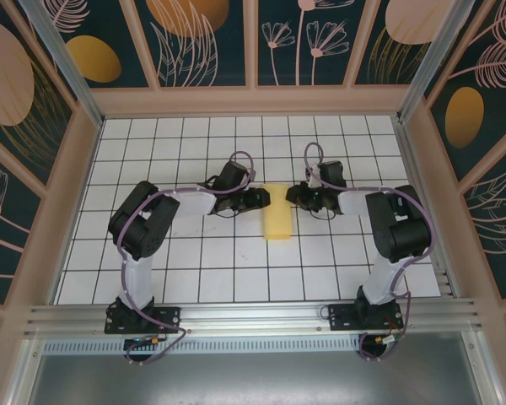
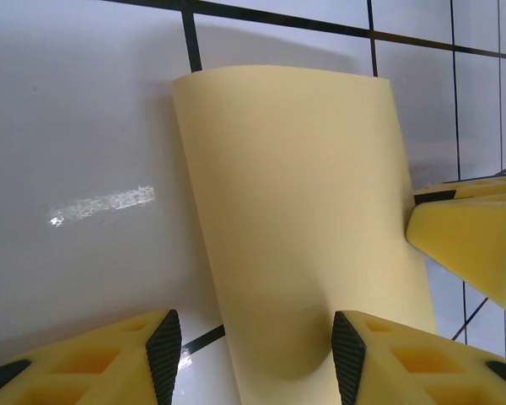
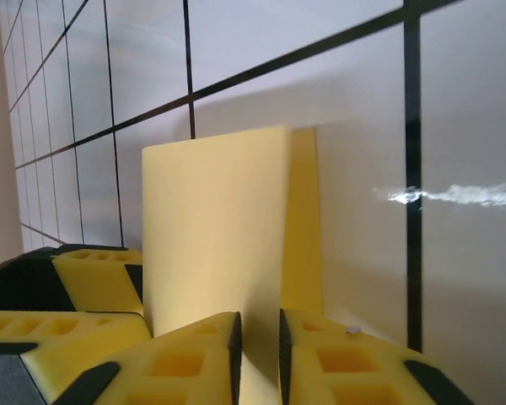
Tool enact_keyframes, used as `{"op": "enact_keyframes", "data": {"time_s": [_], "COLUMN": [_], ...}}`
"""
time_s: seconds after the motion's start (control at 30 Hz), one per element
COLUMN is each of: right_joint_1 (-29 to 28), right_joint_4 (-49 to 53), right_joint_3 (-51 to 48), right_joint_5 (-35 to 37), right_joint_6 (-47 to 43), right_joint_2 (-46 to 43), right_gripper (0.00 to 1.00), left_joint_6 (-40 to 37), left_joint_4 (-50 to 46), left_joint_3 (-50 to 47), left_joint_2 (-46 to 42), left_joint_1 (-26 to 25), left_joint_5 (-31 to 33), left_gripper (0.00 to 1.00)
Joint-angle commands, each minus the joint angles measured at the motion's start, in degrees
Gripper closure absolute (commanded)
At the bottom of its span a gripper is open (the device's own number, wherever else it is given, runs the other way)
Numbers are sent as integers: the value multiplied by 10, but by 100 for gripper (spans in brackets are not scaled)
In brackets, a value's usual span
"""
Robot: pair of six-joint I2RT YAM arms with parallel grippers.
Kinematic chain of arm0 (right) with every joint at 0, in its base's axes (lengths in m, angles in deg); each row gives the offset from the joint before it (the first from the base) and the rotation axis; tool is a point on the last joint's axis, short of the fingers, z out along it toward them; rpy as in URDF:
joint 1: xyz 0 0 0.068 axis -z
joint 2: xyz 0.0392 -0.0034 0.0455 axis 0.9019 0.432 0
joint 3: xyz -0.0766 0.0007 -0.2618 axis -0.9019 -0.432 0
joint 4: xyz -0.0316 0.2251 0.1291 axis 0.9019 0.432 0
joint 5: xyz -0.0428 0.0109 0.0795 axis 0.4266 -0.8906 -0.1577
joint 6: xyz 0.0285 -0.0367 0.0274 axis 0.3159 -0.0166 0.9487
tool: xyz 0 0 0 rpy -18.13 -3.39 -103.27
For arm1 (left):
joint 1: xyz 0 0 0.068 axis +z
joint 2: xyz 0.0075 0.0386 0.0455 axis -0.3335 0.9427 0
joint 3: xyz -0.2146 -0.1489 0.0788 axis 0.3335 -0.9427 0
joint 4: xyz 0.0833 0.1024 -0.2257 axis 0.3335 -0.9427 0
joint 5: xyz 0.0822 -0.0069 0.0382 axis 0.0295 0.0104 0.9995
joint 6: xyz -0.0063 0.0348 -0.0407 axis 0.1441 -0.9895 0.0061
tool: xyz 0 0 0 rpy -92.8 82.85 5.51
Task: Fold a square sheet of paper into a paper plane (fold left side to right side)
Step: First fold in half a square sheet of paper at the center of the table.
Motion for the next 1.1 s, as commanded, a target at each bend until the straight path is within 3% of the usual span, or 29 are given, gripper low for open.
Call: {"op": "enact_keyframes", "data": {"time_s": [0.0,0.13,0.43,1.07], "right_joint_1": [9,23,39,39], "right_joint_4": [11,37,75,79], "right_joint_3": [-2,-17,-39,-49], "right_joint_5": [-1,35,69,62], "right_joint_6": [-21,-36,-64,-72], "right_joint_2": [-32,-62,-115,-119], "right_gripper": [70,61,60,60], "left_joint_6": [10,9,-3,-52], "left_joint_4": [-23,-32,-48,-77], "left_joint_3": [13,19,23,22], "left_joint_2": [23,29,35,34], "left_joint_1": [-8,-10,-11,-11], "left_joint_5": [8,14,26,40], "left_gripper": [46,47,51,55]}}
